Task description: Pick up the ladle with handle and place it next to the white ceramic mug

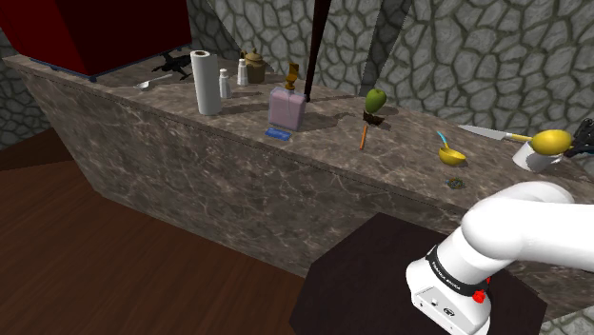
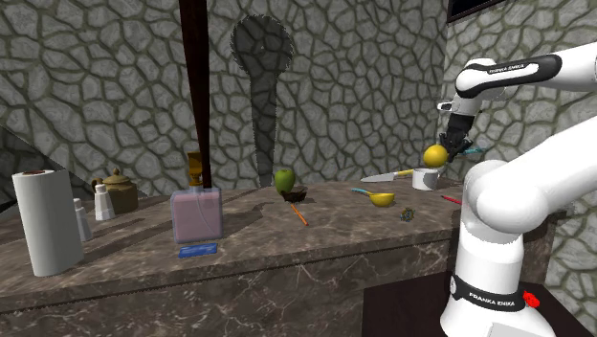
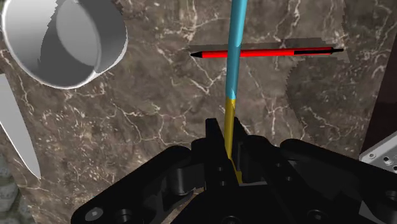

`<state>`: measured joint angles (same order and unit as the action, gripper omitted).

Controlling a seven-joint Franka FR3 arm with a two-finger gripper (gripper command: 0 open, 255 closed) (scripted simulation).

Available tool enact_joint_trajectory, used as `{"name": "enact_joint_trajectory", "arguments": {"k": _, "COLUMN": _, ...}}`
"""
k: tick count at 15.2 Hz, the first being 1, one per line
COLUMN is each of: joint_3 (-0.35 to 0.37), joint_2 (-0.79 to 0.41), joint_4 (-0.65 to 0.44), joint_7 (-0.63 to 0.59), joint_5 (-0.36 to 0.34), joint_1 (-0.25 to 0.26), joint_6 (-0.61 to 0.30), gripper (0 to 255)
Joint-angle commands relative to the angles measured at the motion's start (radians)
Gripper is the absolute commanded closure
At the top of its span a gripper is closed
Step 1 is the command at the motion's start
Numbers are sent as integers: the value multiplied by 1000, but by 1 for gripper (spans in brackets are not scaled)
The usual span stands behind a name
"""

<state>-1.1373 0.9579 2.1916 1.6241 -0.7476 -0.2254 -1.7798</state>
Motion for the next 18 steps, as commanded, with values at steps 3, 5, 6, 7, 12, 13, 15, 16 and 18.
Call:
{"name": "enact_joint_trajectory", "arguments": {"k": 3, "joint_3": -109, "joint_2": -25, "joint_4": -136, "joint_7": 88, "joint_5": -17, "joint_1": 78, "joint_6": 12, "gripper": 255}}
{"name": "enact_joint_trajectory", "arguments": {"k": 5, "joint_3": -164, "joint_2": -34, "joint_4": -212, "joint_7": 130, "joint_5": -23, "joint_1": 127, "joint_6": 23, "gripper": 255}}
{"name": "enact_joint_trajectory", "arguments": {"k": 6, "joint_3": -192, "joint_2": -37, "joint_4": -253, "joint_7": 151, "joint_5": -26, "joint_1": 154, "joint_6": 30, "gripper": 255}}
{"name": "enact_joint_trajectory", "arguments": {"k": 7, "joint_3": -220, "joint_2": -39, "joint_4": -294, "joint_7": 171, "joint_5": -29, "joint_1": 181, "joint_6": 37, "gripper": 255}}
{"name": "enact_joint_trajectory", "arguments": {"k": 12, "joint_3": -326, "joint_2": -31, "joint_4": -448, "joint_7": 244, "joint_5": -49, "joint_1": 292, "joint_6": 62, "gripper": 255}}
{"name": "enact_joint_trajectory", "arguments": {"k": 13, "joint_3": -332, "joint_2": -26, "joint_4": -438, "joint_7": 242, "joint_5": -54, "joint_1": 290, "joint_6": 53, "gripper": 255}}
{"name": "enact_joint_trajectory", "arguments": {"k": 15, "joint_3": -343, "joint_2": -18, "joint_4": -420, "joint_7": 238, "joint_5": -65, "joint_1": 288, "joint_6": 34, "gripper": 255}}
{"name": "enact_joint_trajectory", "arguments": {"k": 16, "joint_3": -349, "joint_2": -14, "joint_4": -411, "joint_7": 236, "joint_5": -71, "joint_1": 287, "joint_6": 24, "gripper": 255}}
{"name": "enact_joint_trajectory", "arguments": {"k": 18, "joint_3": -361, "joint_2": -6, "joint_4": -393, "joint_7": 232, "joint_5": -82, "joint_1": 285, "joint_6": 6, "gripper": 255}}
